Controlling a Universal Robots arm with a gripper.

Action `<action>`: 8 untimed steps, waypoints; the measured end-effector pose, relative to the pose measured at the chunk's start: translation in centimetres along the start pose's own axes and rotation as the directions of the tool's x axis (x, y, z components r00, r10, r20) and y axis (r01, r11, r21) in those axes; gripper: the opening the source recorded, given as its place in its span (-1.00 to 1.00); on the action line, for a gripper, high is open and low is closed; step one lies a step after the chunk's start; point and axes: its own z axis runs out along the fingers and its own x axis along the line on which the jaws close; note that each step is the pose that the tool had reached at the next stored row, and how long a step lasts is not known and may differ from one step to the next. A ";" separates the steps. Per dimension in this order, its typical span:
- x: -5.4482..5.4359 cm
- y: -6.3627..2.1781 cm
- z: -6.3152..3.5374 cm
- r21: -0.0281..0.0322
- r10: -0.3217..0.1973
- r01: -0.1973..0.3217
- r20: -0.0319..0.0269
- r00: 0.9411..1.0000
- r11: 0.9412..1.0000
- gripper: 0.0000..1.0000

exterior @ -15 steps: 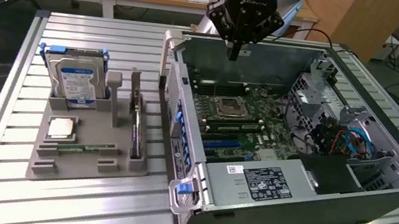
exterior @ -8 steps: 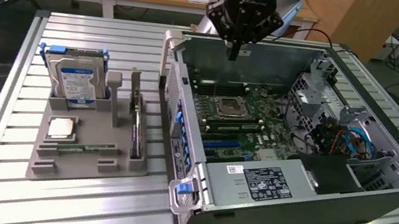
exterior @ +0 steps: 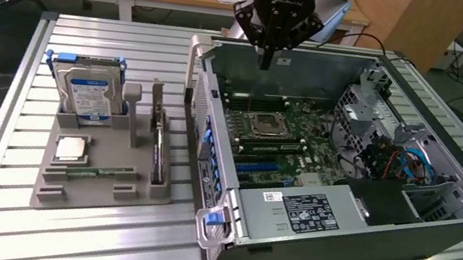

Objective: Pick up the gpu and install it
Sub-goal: 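Reach for the gpu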

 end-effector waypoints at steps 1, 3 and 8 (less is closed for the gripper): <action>0.2 0.00 0.00 0.000 0.000 0.000 0.000 1.000 1.000 -0.79; 0.5 0.00 0.00 0.000 0.000 0.000 0.000 1.000 1.000 -0.79; 1.3 -0.01 -0.02 0.000 0.002 -0.002 0.000 1.000 1.000 -0.79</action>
